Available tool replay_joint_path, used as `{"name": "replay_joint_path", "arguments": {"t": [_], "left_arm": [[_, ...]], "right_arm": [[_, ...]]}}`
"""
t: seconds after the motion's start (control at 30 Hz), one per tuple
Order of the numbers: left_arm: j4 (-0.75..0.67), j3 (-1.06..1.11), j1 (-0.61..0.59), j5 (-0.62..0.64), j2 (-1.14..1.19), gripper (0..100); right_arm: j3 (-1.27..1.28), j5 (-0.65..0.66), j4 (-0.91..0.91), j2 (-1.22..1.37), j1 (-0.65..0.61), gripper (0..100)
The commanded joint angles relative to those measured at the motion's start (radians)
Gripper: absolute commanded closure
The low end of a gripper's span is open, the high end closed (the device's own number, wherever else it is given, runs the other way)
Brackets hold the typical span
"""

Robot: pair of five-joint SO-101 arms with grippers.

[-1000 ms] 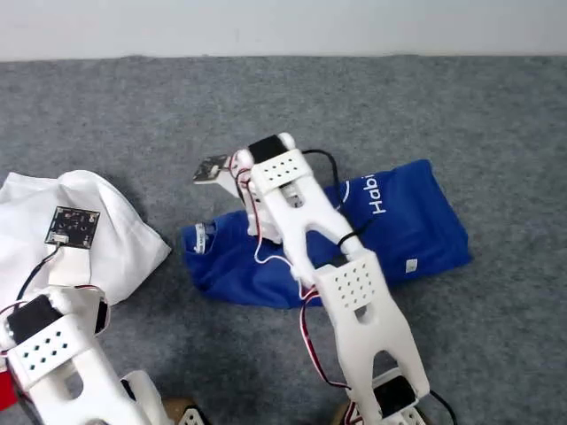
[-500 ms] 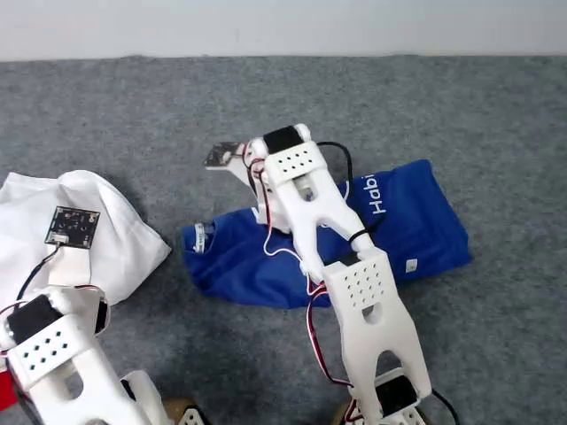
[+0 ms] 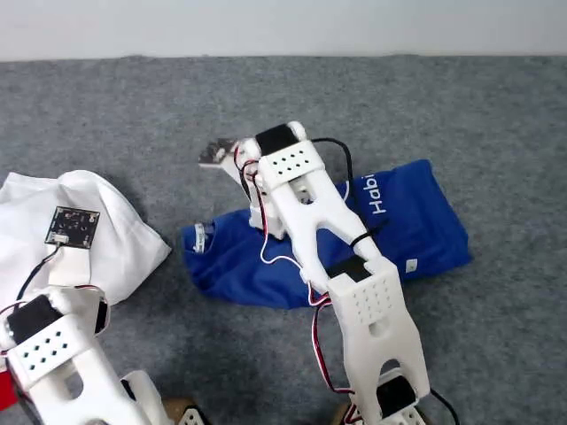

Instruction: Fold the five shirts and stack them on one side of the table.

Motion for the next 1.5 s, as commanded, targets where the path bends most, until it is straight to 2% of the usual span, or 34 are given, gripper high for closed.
{"name": "replay_joint_path", "arguments": {"t": [0.0, 0.13, 0.4, 0.53, 0.63, 0.9, 1.07, 1.27, 1.47], "left_arm": [[0.002, -0.013, 0.0, -0.003, -0.017, 93], [0.002, -0.013, 0.0, -0.005, -0.017, 93], [0.002, -0.013, 0.0, -0.005, -0.017, 93], [0.002, -0.013, 0.0, -0.006, -0.017, 93], [0.002, -0.013, 0.0, -0.006, -0.017, 93], [0.002, -0.013, 0.0, -0.006, -0.017, 93], [-0.005, -0.015, 0.0, -0.006, -0.017, 93], [-0.012, -0.025, 0.0, -0.006, -0.017, 93], [-0.014, -0.025, 0.0, -0.006, -0.017, 93]], "right_arm": [[0.002, -0.009, 0.025, -0.028, 0.021, 96.3], [0.002, -0.015, 0.033, 0.025, 0.01, 97.1], [0.002, -0.015, 0.035, 0.041, -0.189, 97.3], [0.002, -0.015, 0.035, 0.041, -0.234, 97.3], [0.002, -0.014, 0.033, 0.048, -0.2, 97.3], [0.002, 0.038, 0.033, 0.114, 0.036, 97.3], [0.003, 0.038, 0.039, 0.104, 0.116, 97.3], [0.002, 0.04, 0.041, 0.076, 0.151, 97.3], [0.058, 0.035, 0.041, -0.079, 0.061, 96.9]]}}
